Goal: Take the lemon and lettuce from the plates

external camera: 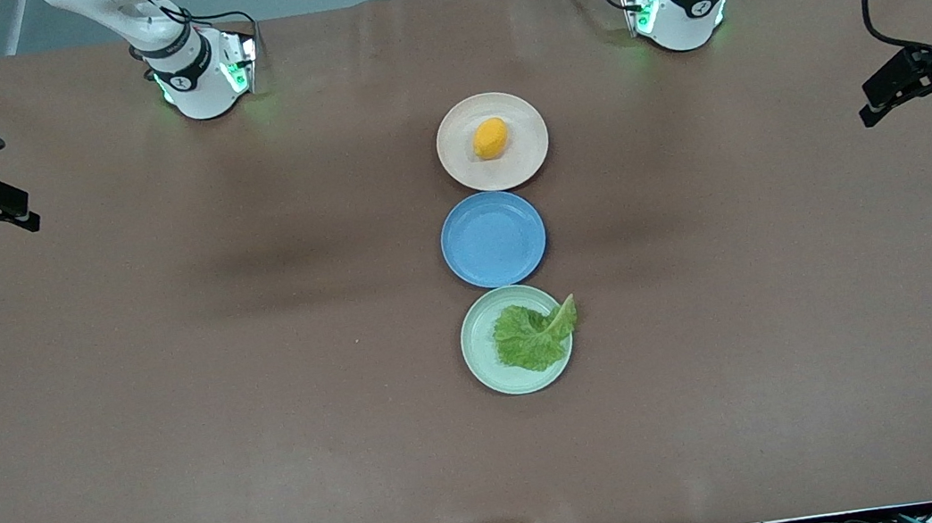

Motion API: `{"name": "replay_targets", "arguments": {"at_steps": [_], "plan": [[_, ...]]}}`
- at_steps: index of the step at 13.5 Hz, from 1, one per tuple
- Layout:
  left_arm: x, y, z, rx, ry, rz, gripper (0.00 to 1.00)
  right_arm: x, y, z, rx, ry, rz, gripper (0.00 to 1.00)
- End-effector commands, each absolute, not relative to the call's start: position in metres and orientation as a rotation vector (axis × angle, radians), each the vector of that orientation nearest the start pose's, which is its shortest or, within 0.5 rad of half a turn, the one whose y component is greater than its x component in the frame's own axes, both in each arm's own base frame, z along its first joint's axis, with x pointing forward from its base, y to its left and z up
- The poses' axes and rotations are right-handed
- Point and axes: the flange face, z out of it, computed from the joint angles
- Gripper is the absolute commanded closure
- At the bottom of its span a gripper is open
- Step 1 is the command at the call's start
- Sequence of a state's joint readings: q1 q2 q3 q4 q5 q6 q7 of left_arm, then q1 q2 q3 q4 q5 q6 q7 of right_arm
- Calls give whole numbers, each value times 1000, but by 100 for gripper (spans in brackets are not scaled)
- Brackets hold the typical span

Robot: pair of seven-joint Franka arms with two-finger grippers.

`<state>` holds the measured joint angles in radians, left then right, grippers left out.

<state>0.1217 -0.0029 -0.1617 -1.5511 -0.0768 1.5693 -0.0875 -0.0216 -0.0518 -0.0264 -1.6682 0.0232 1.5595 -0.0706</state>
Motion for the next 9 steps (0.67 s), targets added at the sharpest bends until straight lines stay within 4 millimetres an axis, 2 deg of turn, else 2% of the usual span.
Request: {"name": "replay_targets", "arguments": {"at_steps": [1,2,4,5,6,9], "plan": [[580,-55,598,-3308,-163,45,0,552,-35,588,-3102,-13,127,0],[590,-80,580,-3308,-197,54,0,554,-37,585,-3102,-10,132,0],[618,-127,540,-3302,-357,37,0,572,-37,557,-3095,-8,185,0],[626,-148,520,-3281,-447,40,0,585,-39,531,-3089,-5,252,0],[628,-166,510,-3273,-511,35,0,597,-41,505,-3097,-9,321,0],[639,-223,472,-3245,-668,79,0,596,-31,491,-3084,50,378,0]]}}
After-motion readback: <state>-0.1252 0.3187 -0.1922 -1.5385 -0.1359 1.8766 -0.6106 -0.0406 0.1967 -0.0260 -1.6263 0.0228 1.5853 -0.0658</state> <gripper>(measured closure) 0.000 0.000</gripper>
